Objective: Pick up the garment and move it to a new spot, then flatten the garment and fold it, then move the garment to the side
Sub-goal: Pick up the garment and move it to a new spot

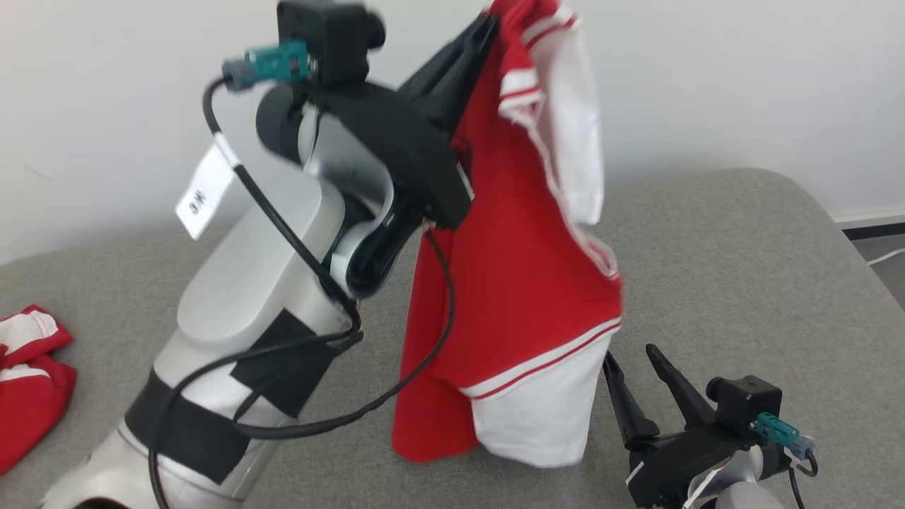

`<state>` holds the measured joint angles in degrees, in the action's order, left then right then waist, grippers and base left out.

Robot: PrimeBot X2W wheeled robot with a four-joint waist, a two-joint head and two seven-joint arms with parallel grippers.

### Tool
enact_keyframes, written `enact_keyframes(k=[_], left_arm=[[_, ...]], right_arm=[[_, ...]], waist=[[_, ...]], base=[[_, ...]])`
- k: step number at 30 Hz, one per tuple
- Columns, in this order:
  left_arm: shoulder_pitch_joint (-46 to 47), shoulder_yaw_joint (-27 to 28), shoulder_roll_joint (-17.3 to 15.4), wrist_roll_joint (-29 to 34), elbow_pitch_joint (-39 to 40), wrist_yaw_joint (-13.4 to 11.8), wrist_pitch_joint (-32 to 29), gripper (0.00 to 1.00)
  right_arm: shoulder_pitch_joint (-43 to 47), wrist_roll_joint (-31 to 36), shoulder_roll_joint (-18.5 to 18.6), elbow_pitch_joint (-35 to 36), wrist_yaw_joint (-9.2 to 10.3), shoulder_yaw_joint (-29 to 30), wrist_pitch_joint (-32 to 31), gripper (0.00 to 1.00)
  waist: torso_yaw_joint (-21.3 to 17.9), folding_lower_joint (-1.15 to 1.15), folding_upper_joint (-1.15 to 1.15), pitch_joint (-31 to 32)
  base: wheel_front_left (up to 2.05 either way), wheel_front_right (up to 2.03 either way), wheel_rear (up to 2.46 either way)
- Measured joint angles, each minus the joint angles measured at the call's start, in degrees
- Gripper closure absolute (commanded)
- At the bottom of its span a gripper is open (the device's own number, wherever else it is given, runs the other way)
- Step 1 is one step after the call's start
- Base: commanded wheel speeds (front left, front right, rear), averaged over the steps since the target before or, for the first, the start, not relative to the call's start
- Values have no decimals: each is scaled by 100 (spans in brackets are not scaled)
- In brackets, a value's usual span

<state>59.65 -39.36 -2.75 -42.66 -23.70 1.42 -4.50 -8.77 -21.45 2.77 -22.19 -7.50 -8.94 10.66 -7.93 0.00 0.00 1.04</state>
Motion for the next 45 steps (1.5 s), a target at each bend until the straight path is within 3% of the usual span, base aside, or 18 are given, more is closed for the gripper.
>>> enact_keyframes(k=[8,17,18,19,20,30,39,45], left_arm=[[-914,-76,-349,-53,-1103,-191,193,100],[-1050,-112,-709,127,-2224,-244,433,100],[-1050,-120,-728,138,-2334,-252,463,65],[-1051,-137,-759,163,-2440,-278,483,15],[-1056,-142,-790,188,-2544,-294,526,0],[-1129,-151,-802,163,-3087,-277,756,0],[-1043,-438,-600,244,-3023,23,541,0],[-973,-802,-301,348,-2625,214,282,0]], right_arm=[[-1,-14,0,-31,0,75,42,0],[-125,-14,-1,-18,0,48,35,0],[-126,-14,0,-24,0,48,35,0],[-132,-14,0,-29,0,43,34,0],[-142,-14,0,-33,0,40,24,0],[-182,-11,0,-42,0,87,18,0],[-137,30,-1,-34,0,134,-12,0],[-115,27,-1,-26,0,113,-14,0]], waist=[[17,1,0,-86],[157,1,1,-249],[174,1,1,-264],[190,1,1,-275],[203,1,1,-284],[308,1,1,-302],[387,1,1,-243],[343,1,1,-240]], base=[[0,0,0],[0,0,0],[0,0,0],[0,0,0],[0,0,0],[0,0,0],[0,0,0],[0,0,0]])
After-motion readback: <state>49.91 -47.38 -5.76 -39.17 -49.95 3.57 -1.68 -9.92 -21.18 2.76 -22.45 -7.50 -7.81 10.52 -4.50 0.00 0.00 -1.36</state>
